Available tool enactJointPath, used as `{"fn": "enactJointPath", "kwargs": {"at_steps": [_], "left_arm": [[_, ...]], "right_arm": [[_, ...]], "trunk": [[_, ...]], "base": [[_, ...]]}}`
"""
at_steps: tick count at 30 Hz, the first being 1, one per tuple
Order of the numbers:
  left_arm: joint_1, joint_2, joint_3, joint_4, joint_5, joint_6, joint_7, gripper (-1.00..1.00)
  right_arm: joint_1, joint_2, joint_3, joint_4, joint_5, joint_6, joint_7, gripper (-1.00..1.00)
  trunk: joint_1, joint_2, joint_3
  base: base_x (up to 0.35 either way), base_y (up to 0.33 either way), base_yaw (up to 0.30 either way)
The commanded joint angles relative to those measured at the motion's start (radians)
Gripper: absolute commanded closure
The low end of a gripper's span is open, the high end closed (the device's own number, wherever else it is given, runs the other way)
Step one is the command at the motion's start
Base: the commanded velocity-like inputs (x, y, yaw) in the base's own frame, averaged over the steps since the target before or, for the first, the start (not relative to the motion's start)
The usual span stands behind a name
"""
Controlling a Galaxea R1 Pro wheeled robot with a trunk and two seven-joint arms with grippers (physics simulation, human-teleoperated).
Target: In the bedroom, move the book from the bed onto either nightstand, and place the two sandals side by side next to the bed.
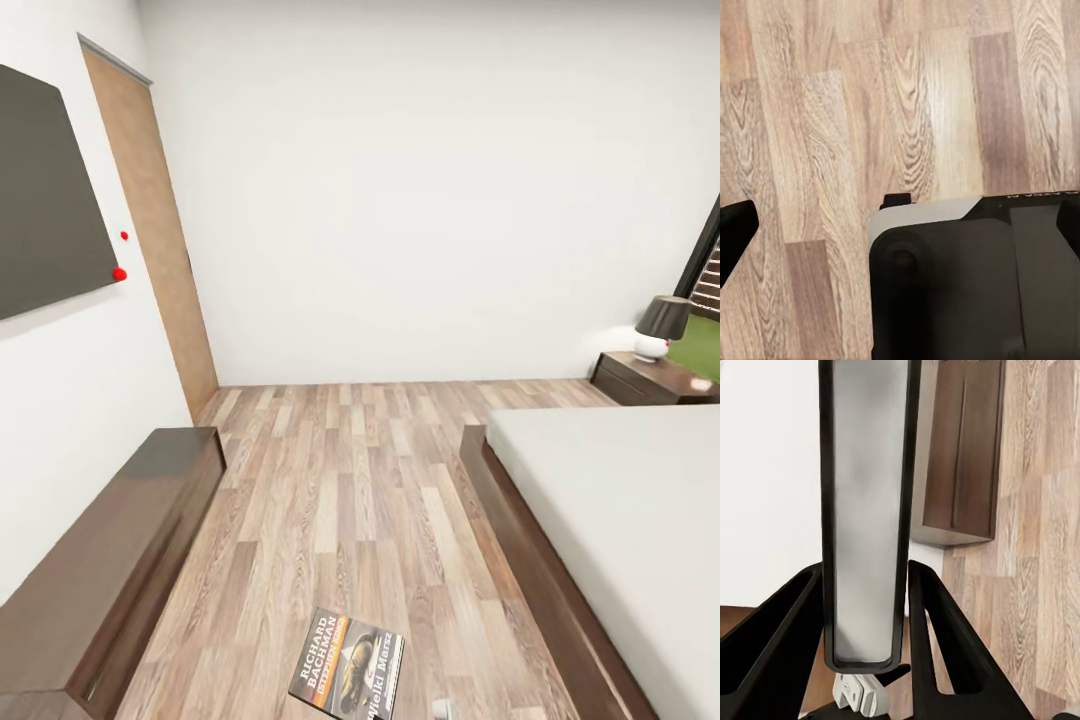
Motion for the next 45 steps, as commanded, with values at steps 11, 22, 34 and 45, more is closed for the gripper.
{"fn": "enactJointPath", "kwargs": {"at_steps": [11, 22, 34, 45], "left_arm": [[-0.001, 0.000, -0.009, -0.001, 0.005, -0.001, 0.005, -1.00], [-0.001, 0.000, -0.009, -0.001, 0.005, -0.001, 0.005, -1.00], [-0.001, 0.000, -0.009, -0.001, 0.005, 0.000, 0.005, -1.00], [-0.001, 0.000, -0.010, -0.001, 0.004, -0.001, 0.005, -1.00]], "right_arm": [[-0.001, 0.000, -0.009, 0.001, 0.007, -0.006, 0.003, 1.00], [-0.001, 0.000, -0.009, 0.001, 0.007, -0.006, 0.002, 1.00], [-0.001, 0.000, -0.010, 0.001, 0.007, -0.006, 0.002, 1.00], [-0.001, 0.000, -0.010, -0.001, 0.007, -0.006, 0.010, 1.00]], "trunk": [[0.001, -0.002, 0.008], [0.001, -0.002, 0.012], [0.001, -0.002, 0.013], [0.001, -0.002, 0.010]], "base": [[0.256, 0.193, -0.094], [0.263, 0.196, -0.044], [0.285, 0.187, -0.004], [0.291, 0.181, 0.000]]}}
